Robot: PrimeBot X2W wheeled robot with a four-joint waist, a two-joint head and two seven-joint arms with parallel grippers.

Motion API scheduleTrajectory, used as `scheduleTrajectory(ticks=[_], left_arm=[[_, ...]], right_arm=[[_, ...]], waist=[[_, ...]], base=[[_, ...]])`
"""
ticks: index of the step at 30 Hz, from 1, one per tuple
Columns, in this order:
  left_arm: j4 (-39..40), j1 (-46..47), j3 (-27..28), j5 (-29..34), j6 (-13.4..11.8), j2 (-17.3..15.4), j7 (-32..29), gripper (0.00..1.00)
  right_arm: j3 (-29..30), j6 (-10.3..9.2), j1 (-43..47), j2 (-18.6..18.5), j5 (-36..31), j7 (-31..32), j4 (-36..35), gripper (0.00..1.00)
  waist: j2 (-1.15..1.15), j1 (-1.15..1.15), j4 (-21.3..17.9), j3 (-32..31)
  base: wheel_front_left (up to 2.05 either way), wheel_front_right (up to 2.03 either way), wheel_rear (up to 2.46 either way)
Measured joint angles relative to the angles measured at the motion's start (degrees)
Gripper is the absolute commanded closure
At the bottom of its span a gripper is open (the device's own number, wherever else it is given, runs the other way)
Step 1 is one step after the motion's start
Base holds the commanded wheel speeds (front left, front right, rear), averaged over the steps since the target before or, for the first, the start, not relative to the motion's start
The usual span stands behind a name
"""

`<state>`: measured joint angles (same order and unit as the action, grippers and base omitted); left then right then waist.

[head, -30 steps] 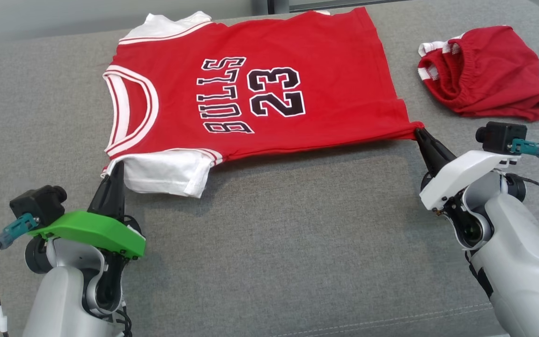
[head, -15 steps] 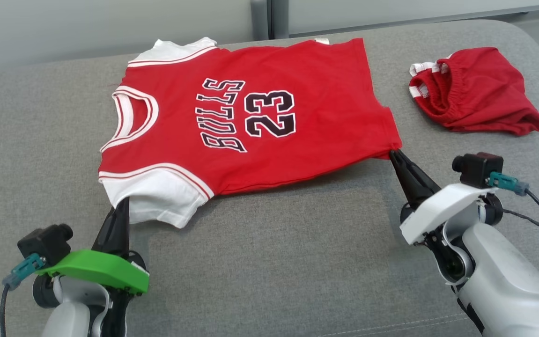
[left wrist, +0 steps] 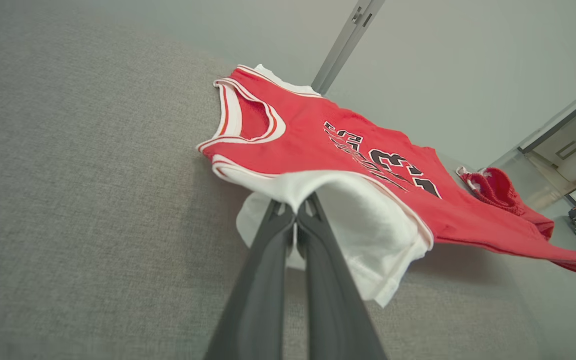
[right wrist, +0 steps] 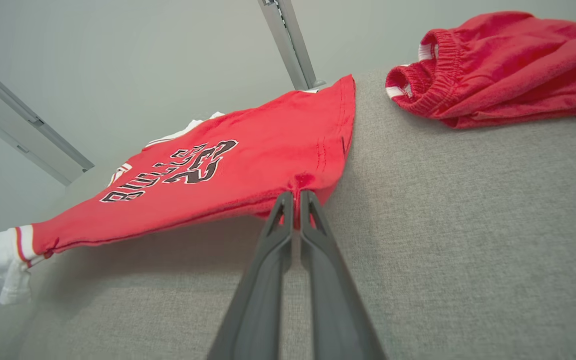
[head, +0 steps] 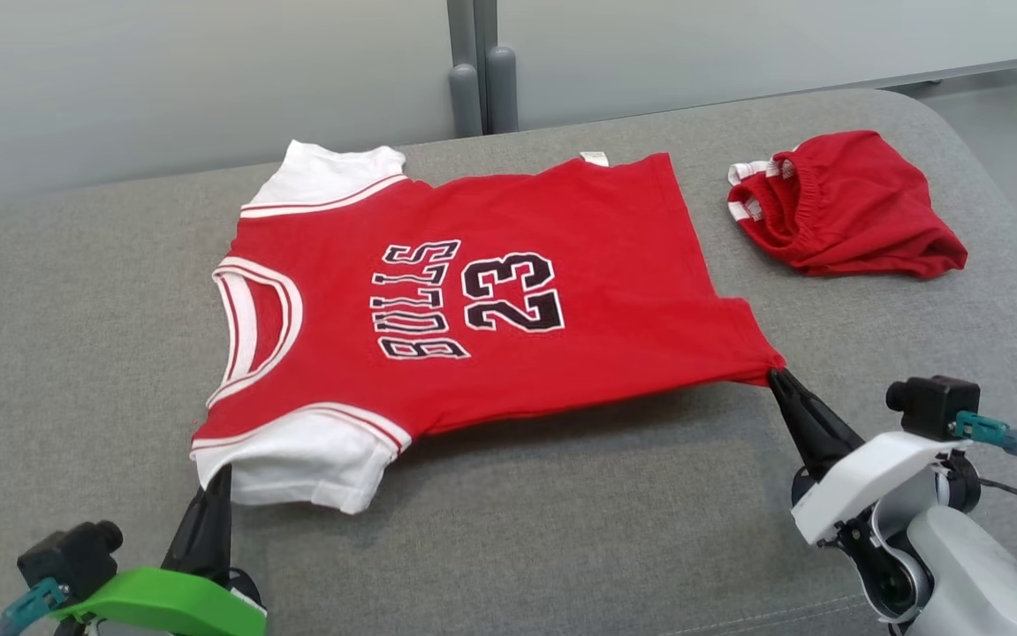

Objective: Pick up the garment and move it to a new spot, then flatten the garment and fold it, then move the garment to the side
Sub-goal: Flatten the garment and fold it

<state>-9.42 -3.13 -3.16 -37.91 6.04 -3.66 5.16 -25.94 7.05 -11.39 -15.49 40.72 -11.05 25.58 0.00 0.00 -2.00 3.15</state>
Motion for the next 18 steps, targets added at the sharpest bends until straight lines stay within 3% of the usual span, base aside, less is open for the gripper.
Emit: scheduleTrajectory(ticks=[8, 18], left_arm=[[4.2, -5.6, 0.9, -0.8, -0.1, 0.1, 0.4, 1.00], [1.0, -8.1, -1.9, 0.0, -0.6, 0.4, -0.1, 1.00]], right_arm=[[-0.6, 0.01, 3.8, -1.0, 1.2, 0.1, -1.6, 1.00], [-2.4, 0.00, 6.7, -0.8, 2.1, 1.0, -0.8, 1.00]], waist=[[0.00, 0.00, -0.3, -0.3], [0.00, 0.00, 0.4, -0.5]], base=[[0.00, 0.00, 0.00], [0.00, 0.00, 0.00]])
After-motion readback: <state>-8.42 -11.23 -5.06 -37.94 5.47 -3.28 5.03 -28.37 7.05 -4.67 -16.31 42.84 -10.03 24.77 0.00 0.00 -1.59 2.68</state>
